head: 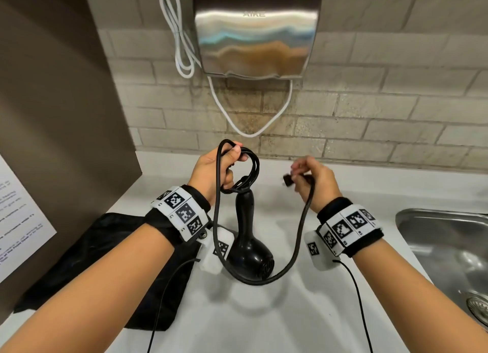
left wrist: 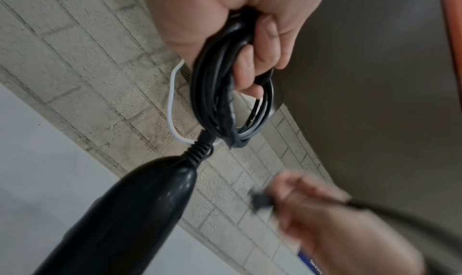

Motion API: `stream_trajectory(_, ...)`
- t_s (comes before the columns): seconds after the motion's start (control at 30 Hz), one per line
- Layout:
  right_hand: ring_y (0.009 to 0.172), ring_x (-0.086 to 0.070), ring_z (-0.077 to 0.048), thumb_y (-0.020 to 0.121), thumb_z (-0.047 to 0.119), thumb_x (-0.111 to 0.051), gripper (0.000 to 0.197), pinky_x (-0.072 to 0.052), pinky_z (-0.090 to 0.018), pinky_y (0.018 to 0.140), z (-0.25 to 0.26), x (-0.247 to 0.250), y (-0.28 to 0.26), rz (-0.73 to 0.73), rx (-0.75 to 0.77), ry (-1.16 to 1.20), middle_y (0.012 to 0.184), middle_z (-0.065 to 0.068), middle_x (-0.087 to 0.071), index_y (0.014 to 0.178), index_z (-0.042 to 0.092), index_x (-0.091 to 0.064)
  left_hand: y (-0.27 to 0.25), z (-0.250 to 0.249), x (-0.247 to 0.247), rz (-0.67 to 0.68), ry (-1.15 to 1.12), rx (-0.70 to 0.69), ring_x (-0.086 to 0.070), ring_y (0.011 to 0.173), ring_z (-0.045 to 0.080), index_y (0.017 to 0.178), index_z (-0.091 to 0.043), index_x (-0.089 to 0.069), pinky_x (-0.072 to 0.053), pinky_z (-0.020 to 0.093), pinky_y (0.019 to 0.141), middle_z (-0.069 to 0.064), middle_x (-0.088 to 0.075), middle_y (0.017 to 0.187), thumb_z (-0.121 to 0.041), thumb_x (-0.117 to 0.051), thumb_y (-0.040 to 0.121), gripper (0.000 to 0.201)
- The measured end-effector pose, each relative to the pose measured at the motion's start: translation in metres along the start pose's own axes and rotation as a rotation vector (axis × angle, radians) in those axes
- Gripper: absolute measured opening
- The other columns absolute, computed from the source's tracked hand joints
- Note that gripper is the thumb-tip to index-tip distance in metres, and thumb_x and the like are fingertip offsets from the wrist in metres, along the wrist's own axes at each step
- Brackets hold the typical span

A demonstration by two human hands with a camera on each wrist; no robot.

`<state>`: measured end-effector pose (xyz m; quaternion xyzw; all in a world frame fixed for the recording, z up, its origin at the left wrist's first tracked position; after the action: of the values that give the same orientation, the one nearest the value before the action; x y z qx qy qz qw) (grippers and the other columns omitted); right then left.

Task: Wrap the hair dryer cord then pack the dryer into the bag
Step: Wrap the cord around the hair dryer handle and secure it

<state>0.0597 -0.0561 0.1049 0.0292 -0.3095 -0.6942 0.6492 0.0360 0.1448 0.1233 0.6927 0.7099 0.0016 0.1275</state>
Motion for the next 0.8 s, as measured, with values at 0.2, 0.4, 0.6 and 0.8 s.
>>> stream_trajectory(0.2, 0.05, -0.049, -0.001, 0.077, -0.002, -0.05, 0.025, -0.043, -0.021, 0.053, 0.079, -0.012, -0.019, 0.075, 0.263, 0.356, 0.075, 0.005, -0.056, 0.078, 0.023, -0.046, -0.001, -0.002, -0.004, 0.009, 0.054, -0.009, -0.023, 0.031, 0.005, 0.089, -0.015, -0.058, -0.018, 0.014, 0.037, 0.003, -0.045, 0.069, -0.017, -0.047, 0.096, 0.014)
stream_trajectory(0.4, 0.058, -0.052, -0.006, 0.074, 0.003, -0.054, 0.029, -0.046, -0.021, 0.055, 0.073, -0.041, -0.016, 0.143, 0.253, 0.235, 0.077, 0.005, -0.05, 0.07, 0.028, -0.038, -0.004, -0.002, -0.009, 0.042, 0.075, -0.026, -0.025, 0.03, 0.005, 0.09, -0.012, -0.058, -0.021, 0.016, 0.035, 0.0, -0.041, 0.063, -0.017, -0.049, 0.095, 0.012)
stream_trajectory(0.6, 0.058, -0.038, -0.006, 0.075, -0.007, -0.057, 0.038, -0.034, -0.01, 0.056, 0.075, -0.049, -0.012, 0.046, 0.379, -0.061, 0.073, 0.012, -0.035, 0.071, 0.023, -0.034, -0.004, 0.0, -0.011, 0.079, 0.12, -0.054, -0.028, 0.032, 0.006, 0.098, -0.013, -0.06, -0.024, 0.017, 0.036, -0.014, -0.047, 0.05, -0.017, -0.051, 0.094, 0.01)
stream_trajectory(0.8, 0.087, -0.055, -0.024, 0.077, -0.001, -0.057, 0.026, -0.047, -0.035, 0.078, 0.063, -0.05, 0.003, -0.074, 0.25, -0.294, 0.101, -0.012, -0.056, 0.102, 0.002, -0.055, -0.01, 0.0, -0.023, 0.169, 0.063, 0.003, -0.031, 0.033, 0.006, 0.094, -0.016, -0.061, -0.026, 0.015, 0.036, -0.008, -0.055, 0.06, -0.018, -0.048, 0.095, 0.013)
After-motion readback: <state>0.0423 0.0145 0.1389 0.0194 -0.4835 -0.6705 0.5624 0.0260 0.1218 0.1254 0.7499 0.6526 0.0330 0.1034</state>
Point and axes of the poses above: each hand's wrist, its own y-axis towards the middle knuckle, its own x-axis out of the back of the hand, z = x × y, the point moved 7 cm from there along y, towards the middle knuckle
